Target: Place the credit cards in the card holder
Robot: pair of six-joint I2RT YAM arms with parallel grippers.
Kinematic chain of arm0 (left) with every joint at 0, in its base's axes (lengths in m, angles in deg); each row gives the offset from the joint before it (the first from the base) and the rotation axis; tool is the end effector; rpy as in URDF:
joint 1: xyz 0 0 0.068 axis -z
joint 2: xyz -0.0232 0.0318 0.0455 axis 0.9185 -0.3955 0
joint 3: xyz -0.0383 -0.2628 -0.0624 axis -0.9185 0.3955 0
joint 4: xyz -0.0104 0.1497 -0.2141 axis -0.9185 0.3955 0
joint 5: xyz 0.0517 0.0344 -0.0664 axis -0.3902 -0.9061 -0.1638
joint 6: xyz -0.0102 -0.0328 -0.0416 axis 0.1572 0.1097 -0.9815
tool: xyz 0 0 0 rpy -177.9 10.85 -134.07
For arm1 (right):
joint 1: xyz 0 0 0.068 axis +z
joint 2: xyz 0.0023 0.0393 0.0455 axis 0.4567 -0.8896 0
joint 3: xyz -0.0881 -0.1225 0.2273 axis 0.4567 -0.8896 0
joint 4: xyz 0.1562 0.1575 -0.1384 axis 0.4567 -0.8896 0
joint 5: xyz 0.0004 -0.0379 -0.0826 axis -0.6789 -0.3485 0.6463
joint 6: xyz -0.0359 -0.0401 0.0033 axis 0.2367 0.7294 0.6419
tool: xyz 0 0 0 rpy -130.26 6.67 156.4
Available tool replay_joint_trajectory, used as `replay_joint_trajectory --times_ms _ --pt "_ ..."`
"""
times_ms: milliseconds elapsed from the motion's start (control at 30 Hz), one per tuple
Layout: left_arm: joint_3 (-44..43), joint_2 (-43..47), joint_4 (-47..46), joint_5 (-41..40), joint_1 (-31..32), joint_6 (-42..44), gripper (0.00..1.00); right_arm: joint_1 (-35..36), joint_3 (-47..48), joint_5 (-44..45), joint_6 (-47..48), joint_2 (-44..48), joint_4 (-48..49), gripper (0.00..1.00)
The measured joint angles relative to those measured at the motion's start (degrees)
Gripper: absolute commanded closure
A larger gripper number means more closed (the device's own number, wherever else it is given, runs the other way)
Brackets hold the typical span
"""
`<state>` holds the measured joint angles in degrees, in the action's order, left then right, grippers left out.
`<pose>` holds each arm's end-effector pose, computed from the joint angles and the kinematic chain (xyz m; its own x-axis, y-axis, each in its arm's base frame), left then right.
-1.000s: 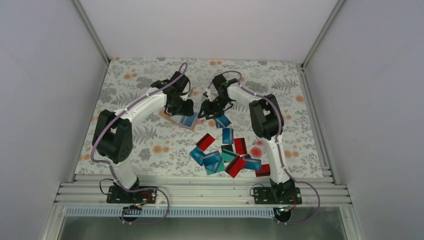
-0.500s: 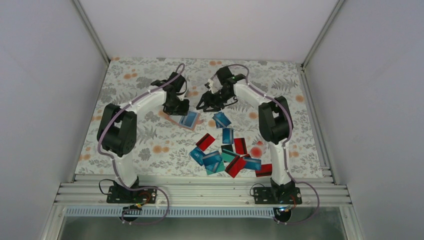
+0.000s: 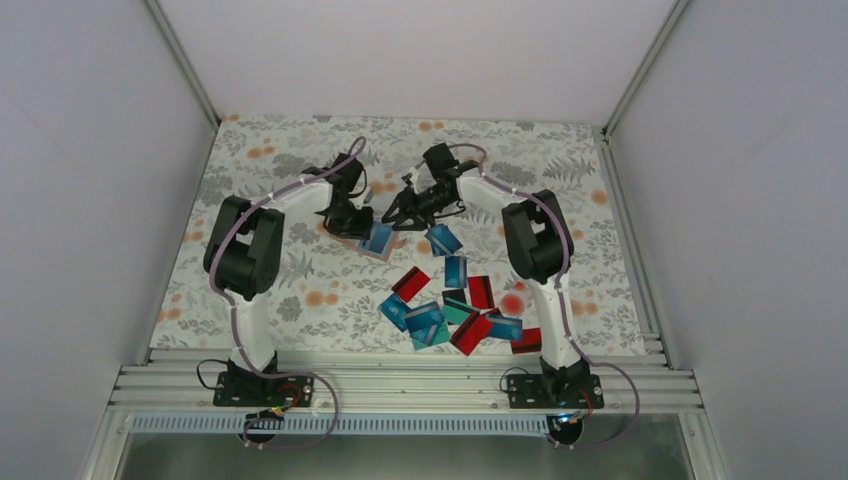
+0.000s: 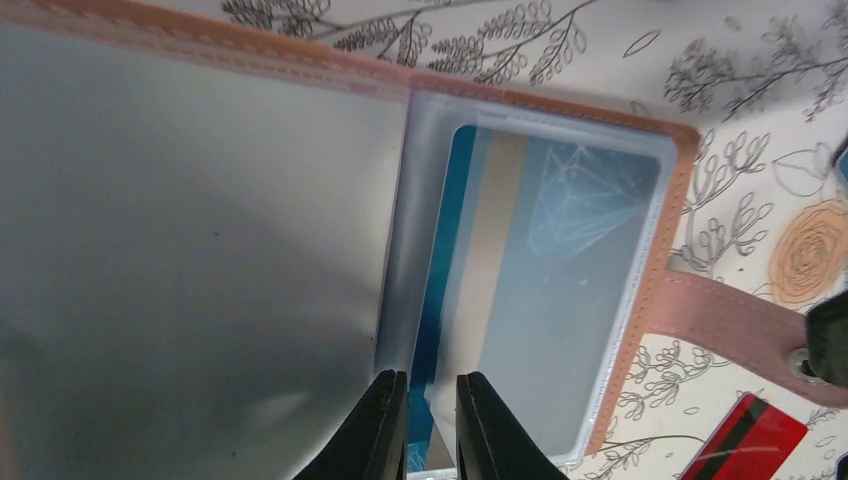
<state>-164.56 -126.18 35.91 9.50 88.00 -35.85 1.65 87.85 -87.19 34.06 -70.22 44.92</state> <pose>0.3515 -0.1471 0.1663 -0.9853 0.1100 -0.1304 0.1453 0.9417 -0.3035 0.3953 0.2507 0.1611 -0.9793 -0.1864 0.0788 -0.0357 0.5425 0.8393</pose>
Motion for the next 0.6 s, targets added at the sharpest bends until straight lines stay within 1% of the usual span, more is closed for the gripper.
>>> replay_joint_trajectory --times_ms 233,367,600 --pt "1.27 -1.6 -1.42 1.75 -0.22 1.27 0.91 0.17 -0.59 0.04 -2.14 -1.55 0.96 0.6" --pt "1.33 -1.73 -1.86 2.32 -0.42 1.55 0.97 0.17 -0.63 0.22 -2.49 -1.57 1.46 0.6" --pt "1.66 -2.54 -3.3 5.42 -0.85 1.62 0.98 0.17 -0.7 0.26 -2.99 -1.7 1.73 0.58"
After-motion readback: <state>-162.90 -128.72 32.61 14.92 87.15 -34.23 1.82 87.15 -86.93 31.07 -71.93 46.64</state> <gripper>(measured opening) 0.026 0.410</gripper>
